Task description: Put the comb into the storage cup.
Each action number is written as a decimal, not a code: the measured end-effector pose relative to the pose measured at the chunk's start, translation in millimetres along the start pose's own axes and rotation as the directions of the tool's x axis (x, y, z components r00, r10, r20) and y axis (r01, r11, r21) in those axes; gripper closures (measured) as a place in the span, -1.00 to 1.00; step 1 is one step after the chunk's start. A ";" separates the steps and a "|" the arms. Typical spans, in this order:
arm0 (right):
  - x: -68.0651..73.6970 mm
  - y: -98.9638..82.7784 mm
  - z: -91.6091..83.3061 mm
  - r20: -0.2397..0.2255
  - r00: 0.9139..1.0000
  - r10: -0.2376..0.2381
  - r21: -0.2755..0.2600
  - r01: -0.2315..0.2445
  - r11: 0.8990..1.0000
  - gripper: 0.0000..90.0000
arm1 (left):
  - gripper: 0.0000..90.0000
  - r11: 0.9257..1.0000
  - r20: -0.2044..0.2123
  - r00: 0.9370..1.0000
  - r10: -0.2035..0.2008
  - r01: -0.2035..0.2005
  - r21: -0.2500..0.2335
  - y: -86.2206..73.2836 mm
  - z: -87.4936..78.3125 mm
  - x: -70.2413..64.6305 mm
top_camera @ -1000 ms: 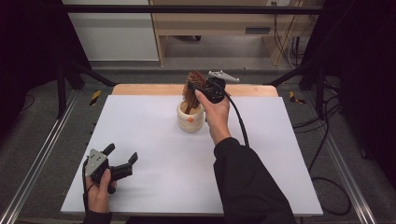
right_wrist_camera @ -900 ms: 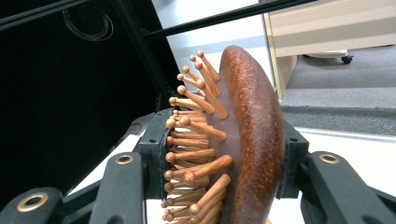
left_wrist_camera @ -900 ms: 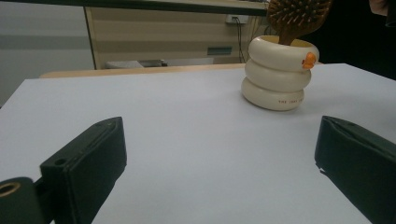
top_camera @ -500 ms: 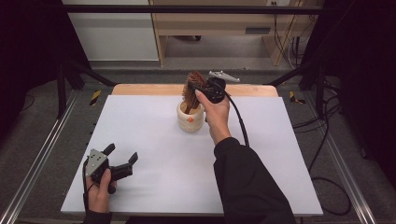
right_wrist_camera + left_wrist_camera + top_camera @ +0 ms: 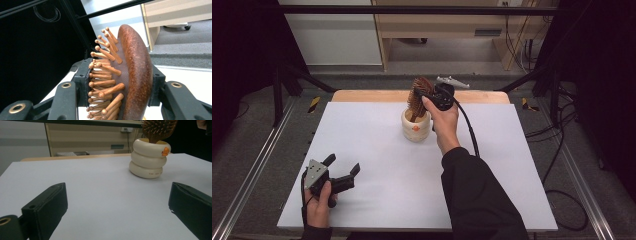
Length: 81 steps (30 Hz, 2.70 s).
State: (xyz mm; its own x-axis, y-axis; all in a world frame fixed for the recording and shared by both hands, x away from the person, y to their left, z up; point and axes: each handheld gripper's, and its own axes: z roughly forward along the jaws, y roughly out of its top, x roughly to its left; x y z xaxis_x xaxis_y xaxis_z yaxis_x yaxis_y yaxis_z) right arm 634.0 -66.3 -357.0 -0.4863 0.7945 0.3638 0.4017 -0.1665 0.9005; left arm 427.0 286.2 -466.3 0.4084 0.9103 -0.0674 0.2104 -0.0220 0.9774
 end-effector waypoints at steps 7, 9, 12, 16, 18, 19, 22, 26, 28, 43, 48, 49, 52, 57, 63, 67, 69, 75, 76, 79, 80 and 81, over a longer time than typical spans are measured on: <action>-1.2 -0.4 -0.1 0.001 1.000 0.005 0.000 -0.005 1.000 0.11 | -0.95 1.000 0.001 1.000 0.002 -0.002 0.001 0.0 0.2 -0.6; -1.8 -0.4 -0.2 -0.001 1.000 0.008 0.000 -0.008 1.000 0.11 | -0.95 1.000 0.001 1.000 0.001 -0.001 0.000 0.0 0.2 -0.4; -2.5 -1.0 -0.4 -0.002 1.000 0.012 -0.004 -0.012 1.000 0.11 | -0.95 1.000 0.001 1.000 0.001 -0.001 0.001 0.0 0.2 -0.3; -6.7 -2.2 -1.3 0.000 1.000 0.031 -0.008 -0.031 0.999 0.11 | -0.95 1.000 0.001 1.000 0.001 -0.001 0.000 0.0 0.3 -0.4; -9.1 -3.2 -2.3 0.001 0.999 0.041 -0.011 -0.041 0.999 0.11 | -0.95 1.000 0.001 1.000 0.002 -0.002 0.001 0.0 0.4 -0.4; -10.3 -3.5 -2.6 0.002 0.999 0.044 -0.012 -0.044 0.999 0.11 | -0.95 1.000 0.001 1.000 0.002 -0.002 0.002 -0.1 0.4 -0.4; -12.9 -4.1 -3.5 0.003 0.999 0.053 -0.013 -0.053 0.999 0.11 | -0.95 1.000 0.002 1.000 0.003 -0.003 0.001 0.0 0.4 -0.6; -13.6 -4.2 -3.9 0.001 0.998 0.059 -0.014 -0.059 0.998 0.11 | -0.95 1.000 0.001 1.000 0.003 -0.003 0.002 0.0 0.4 -0.6; -13.5 -4.2 -3.7 0.000 0.998 0.058 -0.014 -0.058 0.998 0.11 | -0.95 1.000 0.001 1.000 0.002 -0.002 0.002 -0.1 0.3 -0.5; -15.6 -3.9 -4.0 0.003 0.998 0.069 -0.010 -0.069 0.998 0.09 | -0.95 1.000 0.004 1.000 0.003 -0.003 0.003 -0.3 0.9 -1.1; -17.3 -3.7 -4.4 0.006 0.997 0.075 -0.005 -0.075 0.997 0.08 | -0.95 1.000 0.004 1.000 0.003 -0.003 0.003 -0.3 1.0 -1.2; -17.8 -3.8 -4.4 0.007 0.997 0.076 -0.005 -0.076 0.997 0.08 | -0.95 1.000 0.004 1.000 0.003 -0.003 0.003 -0.3 0.9 -1.2; -18.9 -3.7 -4.5 0.007 0.997 0.081 -0.003 -0.081 0.997 0.08 | -0.95 1.000 0.004 1.000 0.004 -0.004 0.004 -0.4 1.0 -1.1; -20.9 -3.8 -4.8 0.009 0.996 0.084 -0.001 -0.084 0.996 0.07 | -0.95 1.000 0.004 1.000 0.004 -0.004 0.004 -0.3 1.0 -1.2; -22.1 -3.8 -5.4 0.012 0.996 0.091 0.003 -0.091 0.996 0.05 | -0.95 1.000 0.006 1.000 0.009 -0.009 0.007 -0.5 1.4 -1.8; -23.2 -3.9 -5.3 0.012 0.996 0.091 0.004 -0.091 0.996 0.05 | -0.95 1.000 0.005 1.000 0.008 -0.008 0.007 -0.4 1.2 -1.5; -23.7 -3.9 -5.3 0.014 0.996 0.090 0.005 -0.090 0.996 0.04 | -0.95 1.000 0.004 1.000 0.005 -0.005 0.006 -0.4 1.2 -1.2; -24.8 -3.9 -5.6 0.017 0.996 0.088 0.009 -0.088 0.996 0.03 | -0.95 1.000 0.007 1.000 0.010 -0.010 0.008 -0.5 1.5 -2.0; -24.9 -3.9 -5.6 0.018 0.996 0.088 0.009 -0.088 0.996 0.03 | -0.95 1.000 0.008 1.000 0.010 -0.010 0.008 -0.5 1.5 -2.1; -25.3 -3.9 -5.6 0.024 0.996 0.084 0.012 -0.084 0.996 0.01 | -0.95 1.000 0.008 1.000 0.010 -0.010 0.008 -0.5 1.7 -2.3; -25.8 -3.8 -5.7 0.027 0.996 0.085 0.013 -0.085 0.996 0.01 | -0.95 1.000 0.008 1.000 0.011 -0.011 0.008 -0.5 1.6 -2.4; -26.5 -3.9 -5.8 0.028 0.996 0.089 0.015 -0.089 0.996 0.00 | -0.95 1.000 0.008 1.000 0.011 -0.011 0.007 -0.5 1.6 -2.4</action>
State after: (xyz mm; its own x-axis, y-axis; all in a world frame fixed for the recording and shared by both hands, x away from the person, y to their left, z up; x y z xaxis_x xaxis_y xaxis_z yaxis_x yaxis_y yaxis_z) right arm 640.8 -90.0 -368.7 -0.4265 0.7929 0.4352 0.4546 -0.2281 0.8610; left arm 427.4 283.4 -466.9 0.4178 0.9066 -0.0585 0.2123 -0.0348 0.9766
